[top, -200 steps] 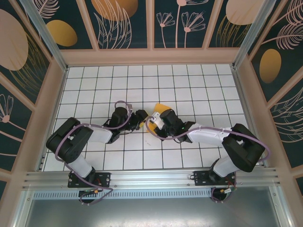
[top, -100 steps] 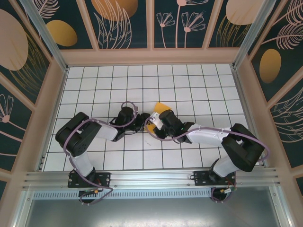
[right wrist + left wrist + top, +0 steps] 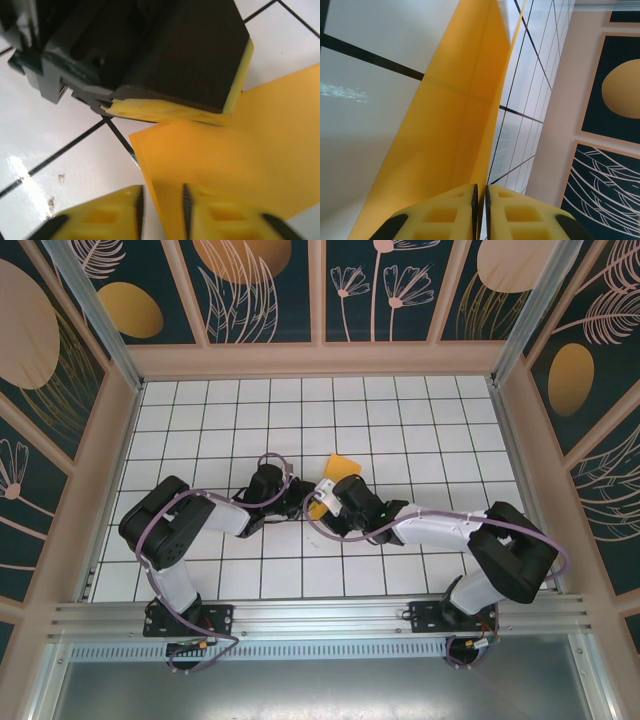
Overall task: Fold a paper plane with a square sheet of paper (pick it up from the middle)
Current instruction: Fold the triangle a second time at the center of the table.
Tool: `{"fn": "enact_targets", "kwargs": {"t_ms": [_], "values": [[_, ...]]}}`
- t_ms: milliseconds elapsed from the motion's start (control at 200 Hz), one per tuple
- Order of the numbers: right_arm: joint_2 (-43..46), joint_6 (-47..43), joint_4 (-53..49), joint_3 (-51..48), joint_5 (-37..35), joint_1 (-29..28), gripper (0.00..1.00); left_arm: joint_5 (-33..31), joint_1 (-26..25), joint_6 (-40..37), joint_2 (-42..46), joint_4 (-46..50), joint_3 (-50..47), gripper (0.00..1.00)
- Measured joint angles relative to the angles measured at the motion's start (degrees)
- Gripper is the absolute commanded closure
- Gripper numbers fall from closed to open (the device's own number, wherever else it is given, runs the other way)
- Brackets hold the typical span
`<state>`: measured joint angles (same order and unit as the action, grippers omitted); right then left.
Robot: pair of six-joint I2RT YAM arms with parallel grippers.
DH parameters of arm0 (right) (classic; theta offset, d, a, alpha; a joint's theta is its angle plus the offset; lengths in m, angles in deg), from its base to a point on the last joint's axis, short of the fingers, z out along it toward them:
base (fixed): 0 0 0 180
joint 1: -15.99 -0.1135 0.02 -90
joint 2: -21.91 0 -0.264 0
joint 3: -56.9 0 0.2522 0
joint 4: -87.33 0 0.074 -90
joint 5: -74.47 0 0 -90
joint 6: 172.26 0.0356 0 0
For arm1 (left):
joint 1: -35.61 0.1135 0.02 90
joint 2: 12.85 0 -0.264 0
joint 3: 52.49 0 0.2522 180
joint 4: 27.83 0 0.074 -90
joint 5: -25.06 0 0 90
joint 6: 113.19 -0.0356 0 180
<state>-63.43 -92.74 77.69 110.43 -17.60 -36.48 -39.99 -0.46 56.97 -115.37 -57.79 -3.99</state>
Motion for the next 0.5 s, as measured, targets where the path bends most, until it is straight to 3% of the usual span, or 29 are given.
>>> {"fn": "enact_targets", "kwargs": {"t_ms": [235, 500], "values": [[-1.2, 0.3, 0.3, 0.0, -5.1, -2.4, 0.47, 0.2, 0.0, 0.3, 0.0, -0.5, 0.0, 0.90], [-5.0, 1.1, 1.0, 0.0, -11.3, -3.4, 0.45, 0.4, -0.1, 0.7, 0.0, -2.3, 0.0, 0.89]]}}
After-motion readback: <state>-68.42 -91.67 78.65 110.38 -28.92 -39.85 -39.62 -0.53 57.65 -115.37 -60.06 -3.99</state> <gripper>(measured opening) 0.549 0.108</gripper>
